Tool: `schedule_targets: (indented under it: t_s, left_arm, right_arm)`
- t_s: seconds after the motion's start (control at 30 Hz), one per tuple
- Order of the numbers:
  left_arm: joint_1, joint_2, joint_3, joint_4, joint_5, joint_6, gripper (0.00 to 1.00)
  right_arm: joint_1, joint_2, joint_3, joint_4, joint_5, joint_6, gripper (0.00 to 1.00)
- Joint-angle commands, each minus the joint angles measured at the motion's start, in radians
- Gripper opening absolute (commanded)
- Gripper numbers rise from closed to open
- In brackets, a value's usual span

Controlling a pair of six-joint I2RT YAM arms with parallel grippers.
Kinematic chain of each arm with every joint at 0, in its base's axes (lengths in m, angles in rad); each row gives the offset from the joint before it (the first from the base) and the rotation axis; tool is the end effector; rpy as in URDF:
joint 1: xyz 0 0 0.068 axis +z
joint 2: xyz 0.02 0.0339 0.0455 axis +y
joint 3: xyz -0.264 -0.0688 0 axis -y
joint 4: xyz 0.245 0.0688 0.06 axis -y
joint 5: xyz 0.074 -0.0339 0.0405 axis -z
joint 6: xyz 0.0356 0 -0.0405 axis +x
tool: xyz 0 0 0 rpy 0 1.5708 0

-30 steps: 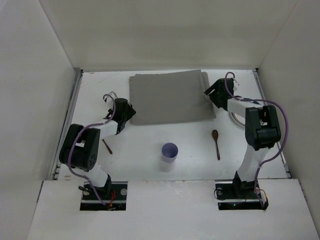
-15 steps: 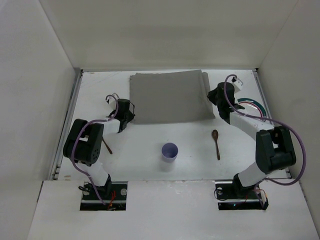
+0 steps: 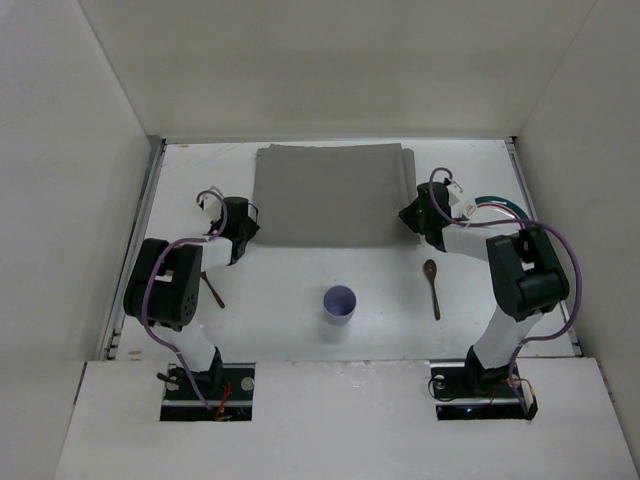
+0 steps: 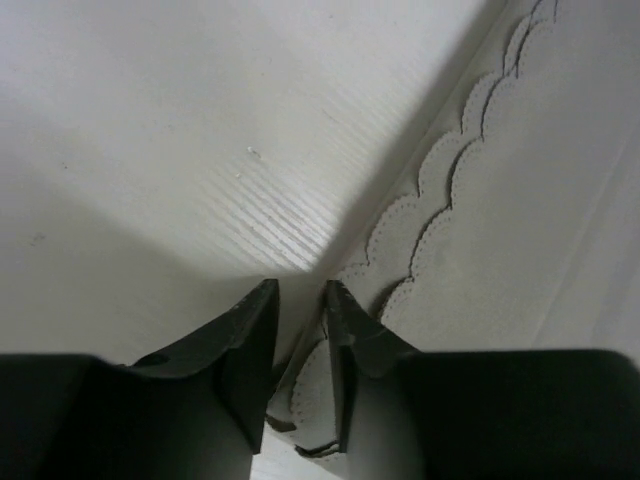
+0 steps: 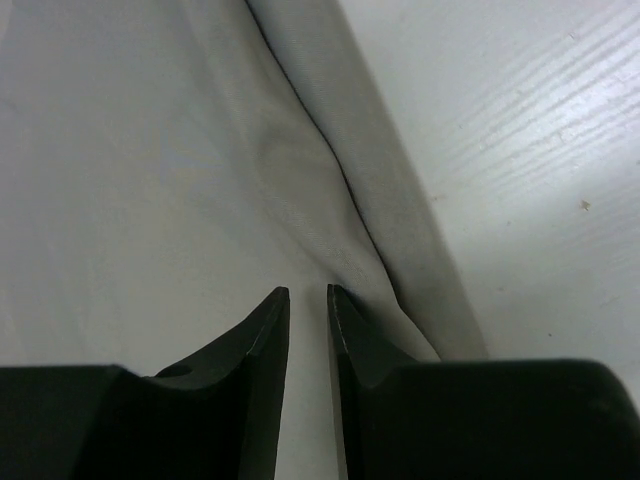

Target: Set the dinner table for one person

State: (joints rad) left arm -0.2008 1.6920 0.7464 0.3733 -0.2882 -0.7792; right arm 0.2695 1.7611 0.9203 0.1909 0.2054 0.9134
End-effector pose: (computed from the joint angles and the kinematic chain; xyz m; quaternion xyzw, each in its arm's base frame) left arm 0.3301 -0.0569 0.1535 -0.3137 0.8132 -0.1117 0.4774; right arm 0.3535 0.0901 0.1643 0.3252 0.8309 0.1702 0.4181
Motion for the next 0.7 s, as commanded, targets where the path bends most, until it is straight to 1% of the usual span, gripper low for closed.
schedule_targets:
  t_s: [0.0,0.03,0.07,0.1,0.17,0.3,0.37,0.4,0.47,0.53,0.57,0.6,0.67]
  left_arm:
    - [-0.008,-0.047,-0.007,0.029,-0.029,0.0,0.32]
    - [-0.019,-0.066,-0.007,0.029,-0.034,0.006,0.36]
    - [-0.03,-0.087,-0.01,0.029,-0.038,0.014,0.38]
    - [-0.041,-0.112,-0.012,0.027,-0.046,0.021,0.39]
    - [-0.062,-0.165,-0.022,0.016,-0.072,0.034,0.41]
    - [-0.085,-0.274,-0.076,-0.008,-0.138,0.035,0.42]
    - [-0.099,-0.328,-0.11,-0.01,-0.169,0.037,0.42]
    - [-0.107,-0.342,-0.117,-0.01,-0.17,0.04,0.41]
    - [-0.136,-0.367,-0.136,-0.023,-0.16,0.038,0.41]
    - [-0.174,-0.371,-0.151,-0.048,-0.143,0.026,0.42]
    - [-0.189,-0.37,-0.157,-0.066,-0.129,0.009,0.43]
    - [-0.2,-0.37,-0.165,-0.085,-0.118,-0.012,0.44]
    - [-0.216,-0.364,-0.182,-0.105,-0.108,-0.06,0.47]
  right_arm:
    - [0.006,-0.058,-0.014,0.055,0.037,0.025,0.29]
    - [0.009,-0.087,-0.021,0.055,0.054,0.012,0.31]
    - [0.024,-0.119,-0.026,0.055,0.069,-0.016,0.34]
    - [0.045,-0.153,-0.029,0.051,0.089,-0.043,0.39]
    - [0.088,-0.221,-0.041,0.033,0.142,-0.086,0.43]
    - [0.18,-0.34,-0.09,0.004,0.195,-0.152,0.58]
    - [0.228,-0.382,-0.132,-0.005,0.206,-0.179,0.62]
    - [0.245,-0.399,-0.156,-0.013,0.21,-0.182,0.62]
    - [0.268,-0.413,-0.196,-0.022,0.203,-0.17,0.53]
    - [0.285,-0.408,-0.233,-0.03,0.19,-0.147,0.36]
    - [0.288,-0.401,-0.247,-0.03,0.187,-0.139,0.31]
    - [0.288,-0.391,-0.261,-0.022,0.183,-0.127,0.29]
    - [0.288,-0.373,-0.282,-0.001,0.172,-0.085,0.29]
